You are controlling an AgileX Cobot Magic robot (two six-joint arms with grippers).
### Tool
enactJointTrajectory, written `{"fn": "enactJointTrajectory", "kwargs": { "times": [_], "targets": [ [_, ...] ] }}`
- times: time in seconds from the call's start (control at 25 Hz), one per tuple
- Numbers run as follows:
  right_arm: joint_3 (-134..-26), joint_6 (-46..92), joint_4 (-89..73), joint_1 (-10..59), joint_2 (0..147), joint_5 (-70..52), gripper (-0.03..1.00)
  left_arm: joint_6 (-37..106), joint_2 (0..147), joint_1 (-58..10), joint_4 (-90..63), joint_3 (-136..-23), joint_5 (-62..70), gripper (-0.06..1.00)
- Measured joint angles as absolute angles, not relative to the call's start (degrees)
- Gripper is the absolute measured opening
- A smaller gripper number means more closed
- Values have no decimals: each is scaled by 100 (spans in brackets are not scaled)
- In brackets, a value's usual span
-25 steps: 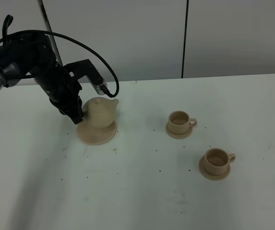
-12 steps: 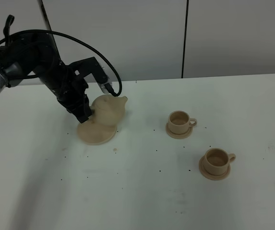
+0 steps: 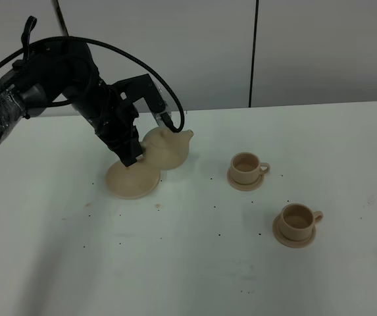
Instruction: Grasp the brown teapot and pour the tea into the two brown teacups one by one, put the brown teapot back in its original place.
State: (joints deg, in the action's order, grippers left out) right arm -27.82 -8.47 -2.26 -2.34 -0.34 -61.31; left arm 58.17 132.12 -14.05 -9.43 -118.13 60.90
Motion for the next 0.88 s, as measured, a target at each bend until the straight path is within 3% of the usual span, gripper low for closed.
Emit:
{"fn": "enactJointTrajectory", "kwargs": {
  "times": [0.88],
  "targets": [
    [-2782,-847,-232,-234,-34,-6131,38,5850,13181,-2235,-951,-12087,5898,17]
  ]
}}
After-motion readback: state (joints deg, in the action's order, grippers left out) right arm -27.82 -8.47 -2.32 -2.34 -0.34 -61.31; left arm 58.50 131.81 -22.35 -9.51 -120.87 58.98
